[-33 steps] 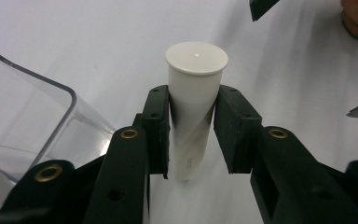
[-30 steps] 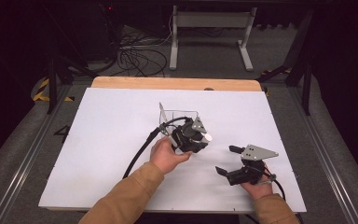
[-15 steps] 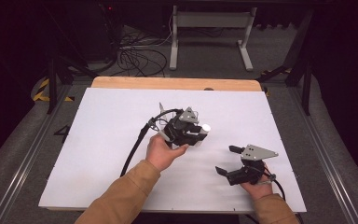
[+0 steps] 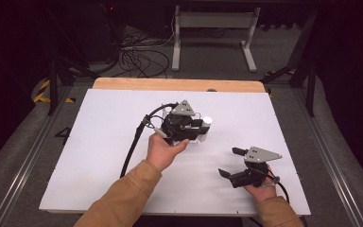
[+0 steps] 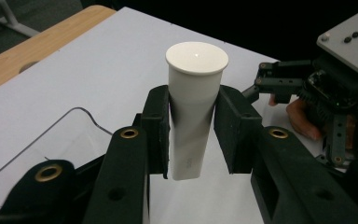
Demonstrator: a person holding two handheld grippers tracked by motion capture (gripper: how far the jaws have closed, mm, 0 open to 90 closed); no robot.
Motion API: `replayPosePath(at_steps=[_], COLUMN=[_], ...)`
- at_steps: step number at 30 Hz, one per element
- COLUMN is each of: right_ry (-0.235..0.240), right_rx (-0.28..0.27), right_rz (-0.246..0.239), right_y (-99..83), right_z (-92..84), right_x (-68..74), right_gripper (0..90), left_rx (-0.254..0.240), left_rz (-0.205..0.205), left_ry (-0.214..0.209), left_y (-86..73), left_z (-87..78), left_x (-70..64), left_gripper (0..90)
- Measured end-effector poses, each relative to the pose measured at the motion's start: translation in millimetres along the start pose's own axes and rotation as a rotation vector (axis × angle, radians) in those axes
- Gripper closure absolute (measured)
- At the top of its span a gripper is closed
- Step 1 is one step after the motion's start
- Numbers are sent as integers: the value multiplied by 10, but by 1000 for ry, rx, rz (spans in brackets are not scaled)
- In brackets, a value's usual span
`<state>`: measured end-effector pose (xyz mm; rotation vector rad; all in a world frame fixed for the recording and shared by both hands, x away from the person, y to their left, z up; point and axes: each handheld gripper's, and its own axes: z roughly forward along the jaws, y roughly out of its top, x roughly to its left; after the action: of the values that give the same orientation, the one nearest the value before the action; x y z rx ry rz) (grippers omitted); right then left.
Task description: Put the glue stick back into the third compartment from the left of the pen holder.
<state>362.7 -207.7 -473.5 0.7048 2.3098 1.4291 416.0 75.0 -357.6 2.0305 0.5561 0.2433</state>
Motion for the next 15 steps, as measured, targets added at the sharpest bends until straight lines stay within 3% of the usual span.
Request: replayPosePath(at_steps=[15], right_ry=[0], right_rx=[-1], right_rz=[-2], right_y=[0], right_z=[0], right_x=[0], right_gripper=[42], left_rx=[-61], left_rz=[-79], left_ry=[113], left_y=[23], left_z=[-70], left_x=[154], left_gripper=[667])
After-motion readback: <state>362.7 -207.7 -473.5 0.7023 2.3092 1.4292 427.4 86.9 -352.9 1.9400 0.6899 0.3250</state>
